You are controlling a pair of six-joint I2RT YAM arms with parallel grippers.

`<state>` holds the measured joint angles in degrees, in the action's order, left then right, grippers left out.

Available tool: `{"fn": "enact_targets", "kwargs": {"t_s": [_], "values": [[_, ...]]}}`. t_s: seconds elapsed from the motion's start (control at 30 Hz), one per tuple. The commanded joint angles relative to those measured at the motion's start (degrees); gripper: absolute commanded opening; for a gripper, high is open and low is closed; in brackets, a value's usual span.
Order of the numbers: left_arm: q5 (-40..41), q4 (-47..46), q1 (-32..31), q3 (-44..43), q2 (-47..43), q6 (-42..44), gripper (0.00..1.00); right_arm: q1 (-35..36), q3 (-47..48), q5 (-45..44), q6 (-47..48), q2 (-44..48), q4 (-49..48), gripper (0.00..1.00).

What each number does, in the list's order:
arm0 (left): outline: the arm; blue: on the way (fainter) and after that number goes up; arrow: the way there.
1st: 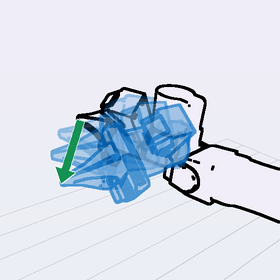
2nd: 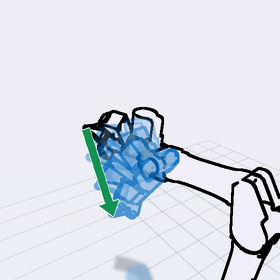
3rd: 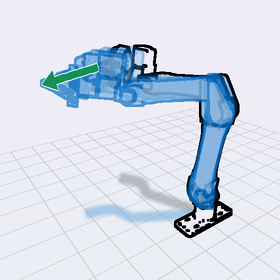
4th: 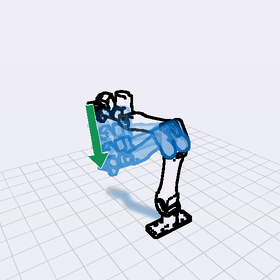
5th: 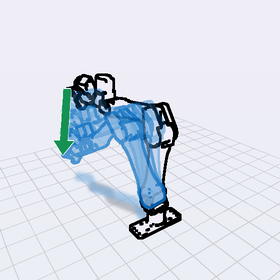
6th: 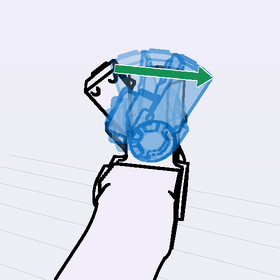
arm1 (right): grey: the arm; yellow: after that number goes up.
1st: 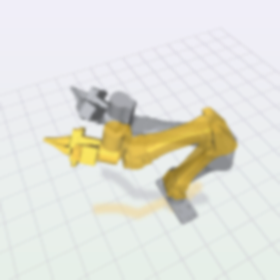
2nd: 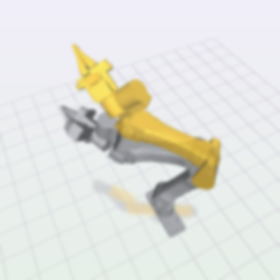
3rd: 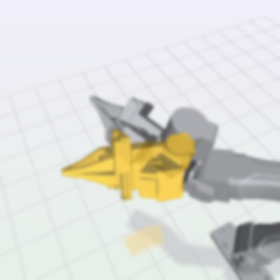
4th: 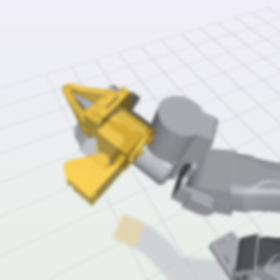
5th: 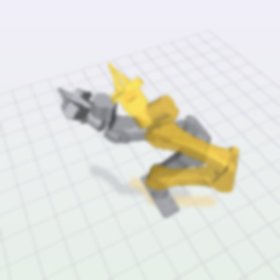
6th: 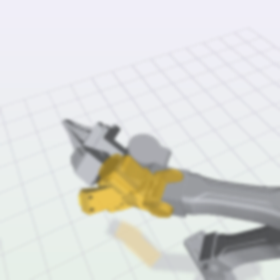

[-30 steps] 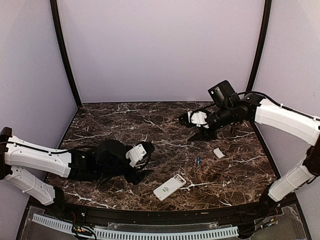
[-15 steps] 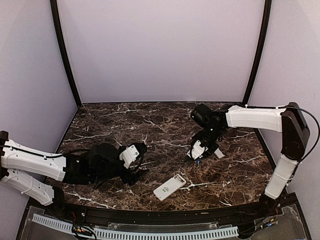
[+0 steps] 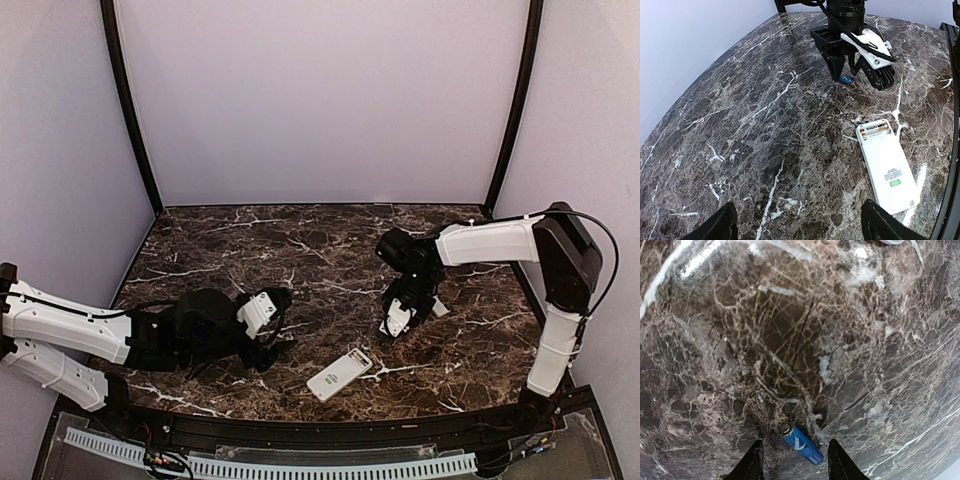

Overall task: Load the batteries into the remote control
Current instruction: Pick up the battery at the center of the board.

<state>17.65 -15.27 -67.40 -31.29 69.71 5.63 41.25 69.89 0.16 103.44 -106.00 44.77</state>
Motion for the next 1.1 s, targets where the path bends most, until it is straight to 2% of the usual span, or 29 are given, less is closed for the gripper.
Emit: {"fn": "enact_targets", "kwargs": {"t_s": [0.0, 0.27, 0.53, 0.67, 0.77, 1.07], "values": [[0.3, -1.3, -0.1, 1.0, -0.9, 0.8, 0.85, 0.6, 0.8, 0.3, 1.1, -1.8, 0.0, 0.40], [0.7, -1.3, -0.1, 1.5, -1.8, 1.2, 0.85, -0.3, 2.4, -1.7, -0.6, -4.3, 1.2, 0.30], [0.9, -1.6, -0.1, 2.1, -2.7, 1.3, 0.85, -0.1, 3.0, -0.4, -2.9, -4.0, 3.4, 0.08], [0.9, -1.5, -0.1, 2.2, -2.7, 1.2, 0.85, 0.6, 2.2, -0.4, -6.8, -3.2, 4.2, 0.03], [1.0, -1.4, -0.1, 2.3, -2.8, 1.2, 0.85, 2.1, 3.2, 1.5, -15.5, -2.9, 5.6, 0.00], [0.3, -1.1, -0.1, 2.1, -2.3, 0.0, 0.85, 5.2, 10.9, 8.2, -50.1, -6.9, 14.8, 0.00]]}}
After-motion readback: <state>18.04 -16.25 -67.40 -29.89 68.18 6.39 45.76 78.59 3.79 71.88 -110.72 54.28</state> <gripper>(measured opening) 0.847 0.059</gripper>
